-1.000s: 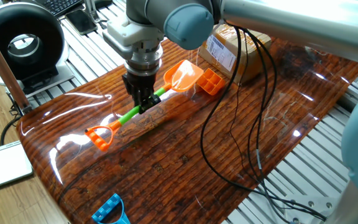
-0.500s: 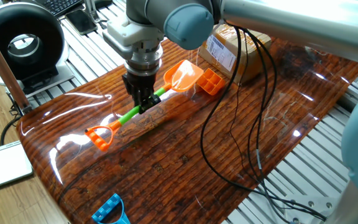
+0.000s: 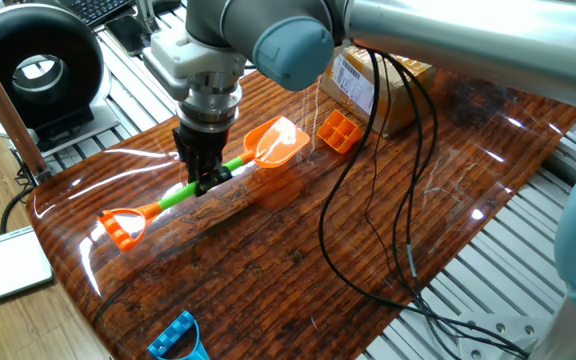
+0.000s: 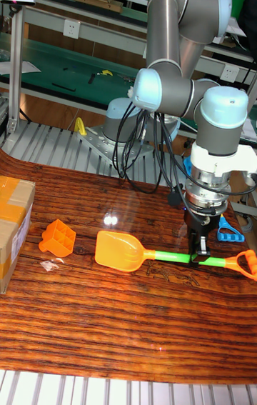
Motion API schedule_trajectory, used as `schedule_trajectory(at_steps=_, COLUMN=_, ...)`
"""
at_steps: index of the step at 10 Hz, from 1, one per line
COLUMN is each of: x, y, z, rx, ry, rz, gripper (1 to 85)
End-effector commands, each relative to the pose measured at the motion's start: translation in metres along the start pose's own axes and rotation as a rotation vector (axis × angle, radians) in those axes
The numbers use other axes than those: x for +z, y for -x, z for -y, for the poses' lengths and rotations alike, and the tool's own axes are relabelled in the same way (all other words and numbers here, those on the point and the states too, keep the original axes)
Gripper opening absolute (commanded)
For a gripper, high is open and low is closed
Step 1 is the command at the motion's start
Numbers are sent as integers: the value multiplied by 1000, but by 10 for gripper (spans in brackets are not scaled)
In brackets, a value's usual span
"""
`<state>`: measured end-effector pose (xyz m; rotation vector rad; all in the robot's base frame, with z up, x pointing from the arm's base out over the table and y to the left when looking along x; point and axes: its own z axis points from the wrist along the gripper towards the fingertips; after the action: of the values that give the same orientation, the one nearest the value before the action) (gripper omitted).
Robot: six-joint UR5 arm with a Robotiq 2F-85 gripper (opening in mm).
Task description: Use a shovel to scoop up an object
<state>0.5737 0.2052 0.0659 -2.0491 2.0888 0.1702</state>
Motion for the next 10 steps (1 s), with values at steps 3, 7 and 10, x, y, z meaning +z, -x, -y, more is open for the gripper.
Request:
schedule_trajectory(at_steps=3, x=-4, y=-5, z=-2, rx=-4, ry=-34, rz=77, gripper=13)
schedule_trajectory(at_steps=7, x=-6, y=-15, z=-12, rx=19, ry=-27, rz=82, gripper=13)
schedule_trajectory(at_steps=10, x=-6, y=-23, z=-10, rx=37, ry=-33, rz=52, gripper=13)
